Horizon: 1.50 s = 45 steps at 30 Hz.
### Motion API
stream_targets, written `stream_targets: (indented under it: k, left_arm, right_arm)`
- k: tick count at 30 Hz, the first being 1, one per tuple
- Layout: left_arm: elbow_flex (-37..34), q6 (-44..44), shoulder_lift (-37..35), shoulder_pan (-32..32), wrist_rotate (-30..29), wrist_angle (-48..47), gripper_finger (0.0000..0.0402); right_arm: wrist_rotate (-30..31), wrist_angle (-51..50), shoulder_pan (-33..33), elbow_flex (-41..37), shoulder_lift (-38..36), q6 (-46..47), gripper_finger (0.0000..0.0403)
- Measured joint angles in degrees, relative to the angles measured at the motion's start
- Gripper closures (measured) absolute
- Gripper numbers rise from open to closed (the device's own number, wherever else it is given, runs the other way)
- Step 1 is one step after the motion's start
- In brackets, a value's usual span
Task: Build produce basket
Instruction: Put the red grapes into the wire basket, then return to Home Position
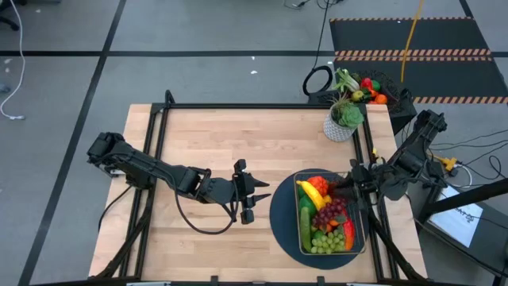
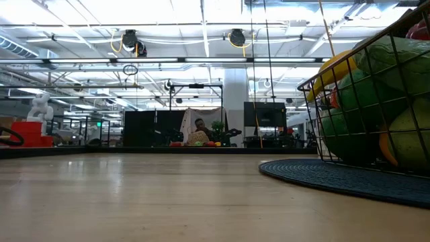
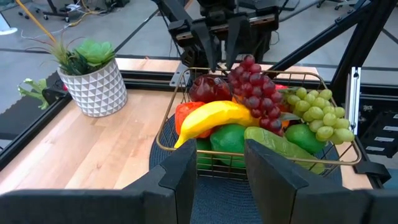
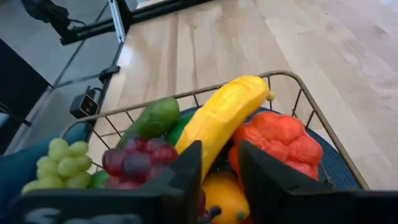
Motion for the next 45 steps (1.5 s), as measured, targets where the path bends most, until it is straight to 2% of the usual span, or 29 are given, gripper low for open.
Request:
stream_targets:
  k: [3,7,10,14,20,24,26,30,33,36,41,45]
  left_arm:
    - [0.0,-0.21,0.0,0.0,0.0,-0.02,0.0266]
    - [0.0,-0.24,0.0,0.0,0.0,0.0,0.0266]
    - [0.0,-0.26,0.0,0.04,0.01,-0.01,0.0266]
    - [0.0,0.56,0.0,0.07,0.0,0.2,0.0266]
    - [-0.04,2.61,-0.71,-0.1,-2.36,0.16,0.0266]
    - [0.02,5.76,-2.09,-0.22,-5.62,-0.73,0.0266]
    - [-0.09,7.62,-2.56,-0.22,-6.35,-2.02,0.0266]
    - [-0.03,14.14,-2.66,0.17,-6.05,-2.95,0.0266]
    - [-0.04,15.42,-2.6,1.18,-5.79,-4.02,0.0266]
    - [-0.25,14.01,-2.62,2.7,-5.79,-5.6,0.0266]
    - [-3.02,13.17,-2.62,4.34,-5.78,-4.02,0.0266]
    - [-5.02,11.11,-2.62,5.37,-5.75,-3.45,0.0266]
  right_arm:
    - [0.03,1.46,0.0,0.0,-0.22,-0.25,0.0258]
    - [0.03,9.76,0.0,0.0,-0.25,-4.36,0.0206]
    - [0.03,19.17,0.0,0.0,-0.25,-10.65,0.0185]
    - [0.33,29.9,0.02,0.0,0.94,-23.11,0.0181]
    - [6.3,34.88,-0.33,0.0,3.22,-42.49,0.0209]
    - [5.97,34.9,-2.89,0.0,2.72,-52.7,0.0254]
    - [5.03,34.42,-4.59,0.0,1.47,-56.04,0.0285]
    - [-1.38,33.7,-9.63,0.0,-1.81,-62.81,0.0355]
    - [-7.6,32.34,-14.23,0.0,-4.06,-63.77,0.0395]
    - [-13.81,28.84,-18.03,0.0,-5.51,-62.18,0.039]
    - [-15.26,23.18,-21.99,0.0,-5.96,-58.47,0.039]
    - [-15.47,19.66,-22.68,0.0,-6.38,-54.42,0.04]
